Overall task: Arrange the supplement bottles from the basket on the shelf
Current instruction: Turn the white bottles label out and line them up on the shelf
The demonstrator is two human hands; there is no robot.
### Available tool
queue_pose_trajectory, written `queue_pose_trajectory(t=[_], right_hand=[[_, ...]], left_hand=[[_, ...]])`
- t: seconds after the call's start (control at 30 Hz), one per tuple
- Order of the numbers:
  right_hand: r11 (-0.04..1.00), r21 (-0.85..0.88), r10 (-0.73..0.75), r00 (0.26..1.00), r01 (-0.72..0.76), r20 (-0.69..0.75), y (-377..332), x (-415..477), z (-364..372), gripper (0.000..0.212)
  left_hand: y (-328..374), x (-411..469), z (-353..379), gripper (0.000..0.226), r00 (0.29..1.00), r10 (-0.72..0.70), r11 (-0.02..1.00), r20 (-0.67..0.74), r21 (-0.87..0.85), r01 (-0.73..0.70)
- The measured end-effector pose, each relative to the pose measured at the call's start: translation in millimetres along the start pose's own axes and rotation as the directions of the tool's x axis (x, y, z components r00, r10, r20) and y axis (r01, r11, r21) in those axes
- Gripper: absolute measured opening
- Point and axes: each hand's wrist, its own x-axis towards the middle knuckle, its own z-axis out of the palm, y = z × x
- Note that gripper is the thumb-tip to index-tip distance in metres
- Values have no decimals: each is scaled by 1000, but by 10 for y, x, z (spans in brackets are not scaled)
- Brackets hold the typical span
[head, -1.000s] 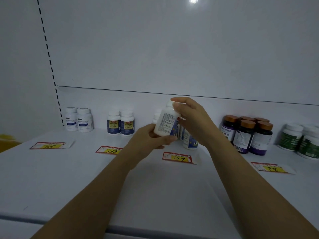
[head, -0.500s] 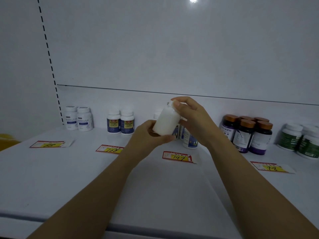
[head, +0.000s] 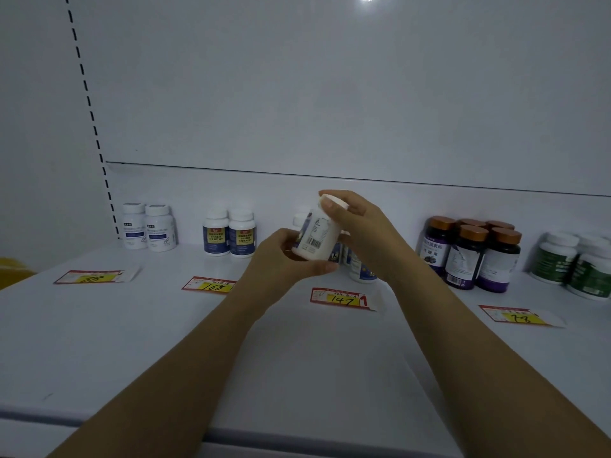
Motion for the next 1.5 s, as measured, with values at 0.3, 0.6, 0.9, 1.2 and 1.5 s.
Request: queue_pose_trajectory(t=[0.3, 0.6, 0.9, 1.2, 1.5], right_hand=[[958, 270, 70, 992, -96, 102, 5, 44, -101, 31], [982, 51, 176, 980, -181, 97, 100, 45, -74, 17], [984, 12, 177, 978, -180, 110, 118, 61, -74, 11], [997, -14, 70, 996, -70, 57, 35, 18, -64, 39], [997, -45, 67, 995, -64, 69, -10, 1, -3, 40]], left_hand=[[-16, -9, -12, 34, 991, -15, 999, 131, -43, 21], [-104, 4, 5, 50, 999, -5, 976, -31, 219, 12], [-108, 21, 7, 55, 999, -9, 957, -31, 289, 18], [-80, 20, -24, 48, 1000, 21, 986, -2, 165, -20], [-85, 30, -19, 52, 996, 75, 984, -52, 168, -65]])
